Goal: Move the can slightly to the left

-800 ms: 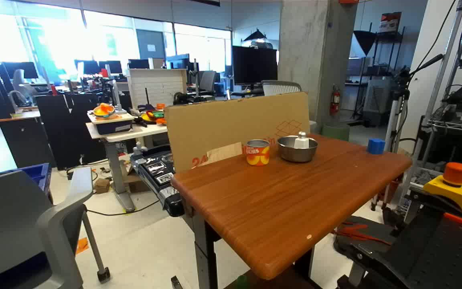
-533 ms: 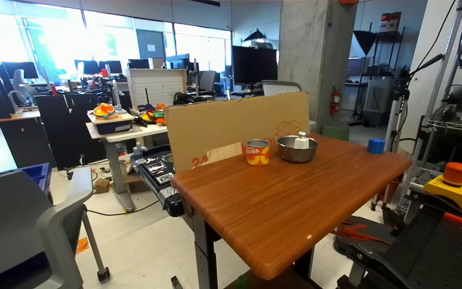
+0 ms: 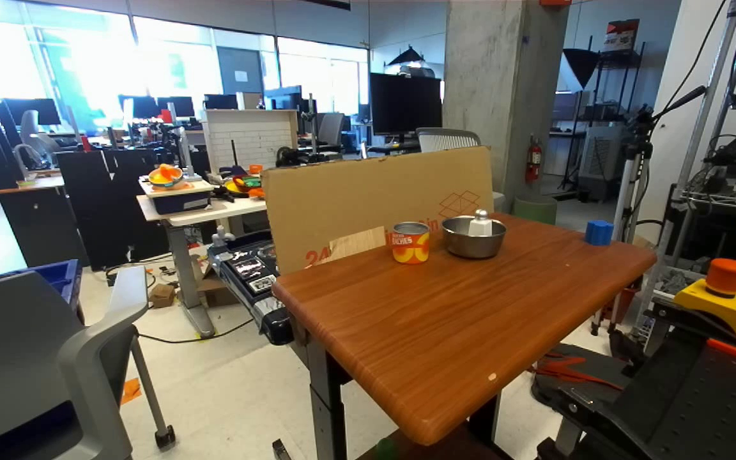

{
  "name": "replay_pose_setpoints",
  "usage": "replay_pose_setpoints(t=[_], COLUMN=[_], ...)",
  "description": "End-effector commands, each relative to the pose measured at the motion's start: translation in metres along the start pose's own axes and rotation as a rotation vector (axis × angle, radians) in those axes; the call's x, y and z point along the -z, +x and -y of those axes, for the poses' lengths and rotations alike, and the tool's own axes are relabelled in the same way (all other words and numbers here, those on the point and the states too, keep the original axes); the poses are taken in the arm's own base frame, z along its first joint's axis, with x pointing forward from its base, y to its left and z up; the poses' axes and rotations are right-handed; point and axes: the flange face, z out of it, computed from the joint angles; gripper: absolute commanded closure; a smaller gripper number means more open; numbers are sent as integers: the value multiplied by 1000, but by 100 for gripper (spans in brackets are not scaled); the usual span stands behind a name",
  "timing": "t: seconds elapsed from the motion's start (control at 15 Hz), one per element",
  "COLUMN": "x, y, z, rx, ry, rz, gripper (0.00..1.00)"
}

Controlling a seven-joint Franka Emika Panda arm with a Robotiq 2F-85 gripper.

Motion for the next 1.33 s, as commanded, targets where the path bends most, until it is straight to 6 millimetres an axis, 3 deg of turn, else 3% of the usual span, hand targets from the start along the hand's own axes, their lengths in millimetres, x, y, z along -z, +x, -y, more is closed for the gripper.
replay_pose_setpoints(t=[0.0, 0.4, 0.6, 0.87, 1.27], x=[1, 1, -14, -52, -126], y=[0, 0, 14, 47, 107], z=[0, 0, -11, -30, -55], rx=[0, 0, -15, -43, -60], ry=[0, 0, -3, -15, -113], rz=[1, 1, 10, 42, 83], gripper=[0, 0, 0, 0, 0])
